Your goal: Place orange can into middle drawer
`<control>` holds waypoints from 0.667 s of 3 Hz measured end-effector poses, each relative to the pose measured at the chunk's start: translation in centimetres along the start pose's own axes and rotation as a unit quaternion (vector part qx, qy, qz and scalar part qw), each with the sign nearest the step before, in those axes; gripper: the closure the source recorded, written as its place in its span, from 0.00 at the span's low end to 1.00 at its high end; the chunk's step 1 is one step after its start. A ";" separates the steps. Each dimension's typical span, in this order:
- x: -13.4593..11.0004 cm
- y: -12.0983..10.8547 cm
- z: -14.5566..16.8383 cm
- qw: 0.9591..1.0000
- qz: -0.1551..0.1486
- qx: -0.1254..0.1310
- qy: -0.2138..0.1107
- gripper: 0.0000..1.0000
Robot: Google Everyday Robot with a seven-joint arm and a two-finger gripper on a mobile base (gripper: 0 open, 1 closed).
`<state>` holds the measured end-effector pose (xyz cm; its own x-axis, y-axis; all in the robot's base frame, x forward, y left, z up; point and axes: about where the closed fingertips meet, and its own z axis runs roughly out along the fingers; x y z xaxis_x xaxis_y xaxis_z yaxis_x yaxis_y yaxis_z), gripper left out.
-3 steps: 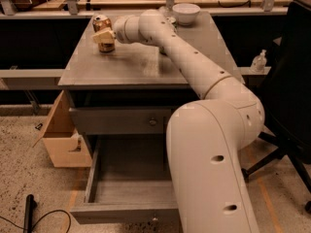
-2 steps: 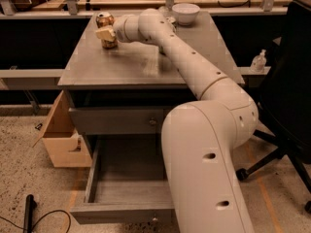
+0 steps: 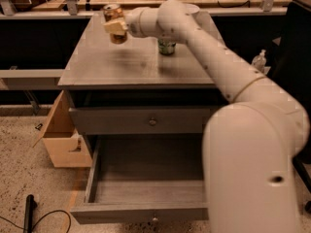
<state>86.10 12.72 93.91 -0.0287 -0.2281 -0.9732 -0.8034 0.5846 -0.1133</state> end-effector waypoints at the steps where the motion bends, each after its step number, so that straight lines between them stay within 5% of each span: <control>1: -3.0 2.3 -7.1 1.000 0.008 -0.004 -0.029 1.00; 2: -3.6 7.2 -12.6 0.999 0.015 -0.024 -0.047 1.00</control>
Offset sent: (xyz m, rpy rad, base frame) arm -0.2784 -0.0392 -0.0390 0.0787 0.1412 0.1891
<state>72.97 7.95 99.09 0.0009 -0.1367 -0.9906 -0.8308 0.5512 -0.0768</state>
